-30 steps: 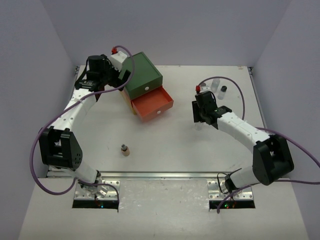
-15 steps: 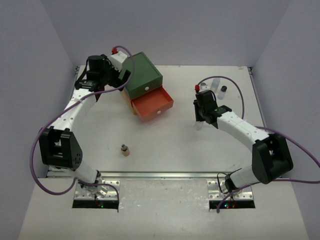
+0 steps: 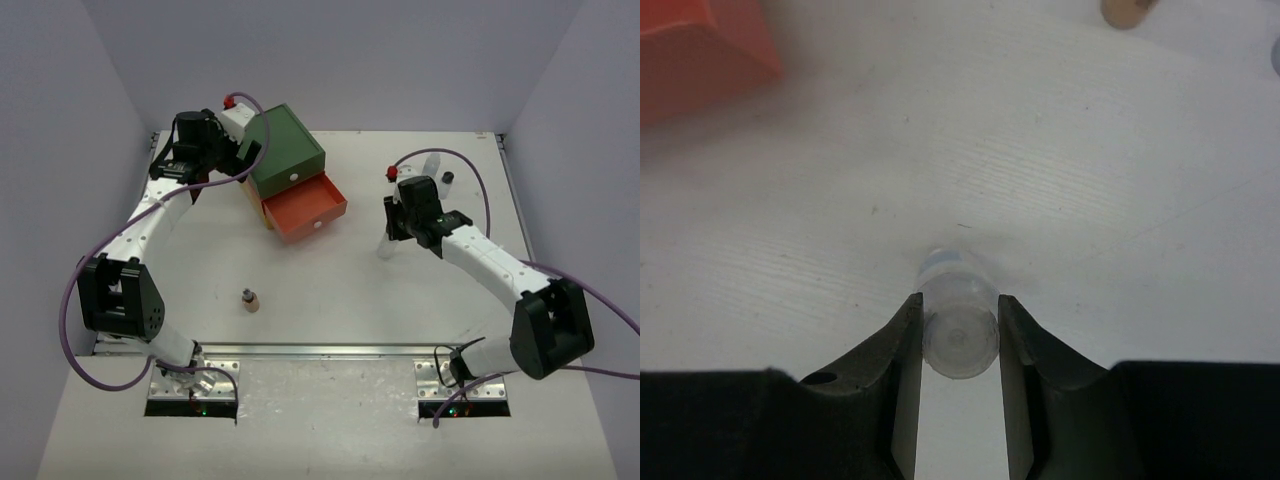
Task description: Organize the makeup
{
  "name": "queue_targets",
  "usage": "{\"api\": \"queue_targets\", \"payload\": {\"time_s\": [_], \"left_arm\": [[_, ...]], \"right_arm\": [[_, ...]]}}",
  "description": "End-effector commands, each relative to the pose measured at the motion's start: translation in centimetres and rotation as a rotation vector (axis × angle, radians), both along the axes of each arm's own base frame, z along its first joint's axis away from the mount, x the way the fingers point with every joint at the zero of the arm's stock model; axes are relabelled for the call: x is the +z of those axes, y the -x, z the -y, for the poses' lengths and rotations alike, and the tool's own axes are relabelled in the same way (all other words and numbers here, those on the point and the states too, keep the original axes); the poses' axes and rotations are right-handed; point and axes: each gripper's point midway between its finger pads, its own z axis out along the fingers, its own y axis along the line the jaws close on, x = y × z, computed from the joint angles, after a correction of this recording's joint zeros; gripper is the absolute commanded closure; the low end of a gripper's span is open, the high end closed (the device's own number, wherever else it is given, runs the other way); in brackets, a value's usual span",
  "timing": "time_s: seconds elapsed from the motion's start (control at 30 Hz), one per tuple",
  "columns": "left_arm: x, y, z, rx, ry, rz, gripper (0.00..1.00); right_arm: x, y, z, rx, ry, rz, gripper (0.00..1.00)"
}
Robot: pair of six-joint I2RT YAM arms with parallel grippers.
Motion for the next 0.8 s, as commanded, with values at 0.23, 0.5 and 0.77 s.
{"api": "queue_targets", "payload": {"time_s": [0.23,0.5,0.77], "left_arm": [[0.1,0.5,0.1,-0.003,-0.002,-0.005,0.00],[-0.2,0.2,0.1,0.007,0.005,-0.014,0.00],[-0.8,0.0,0.1,0.012,0.007,-0.026,0.00]], "right_arm": [[14.1,-2.2,-5.2,0.203,-0.214,0.276,1.00],[21.0,-3.5,-12.7,0.352,-0.337,0.417,1.00],[18.4,-5.1,-21.4,0.451,-0.531,0.317,1.00]]}}
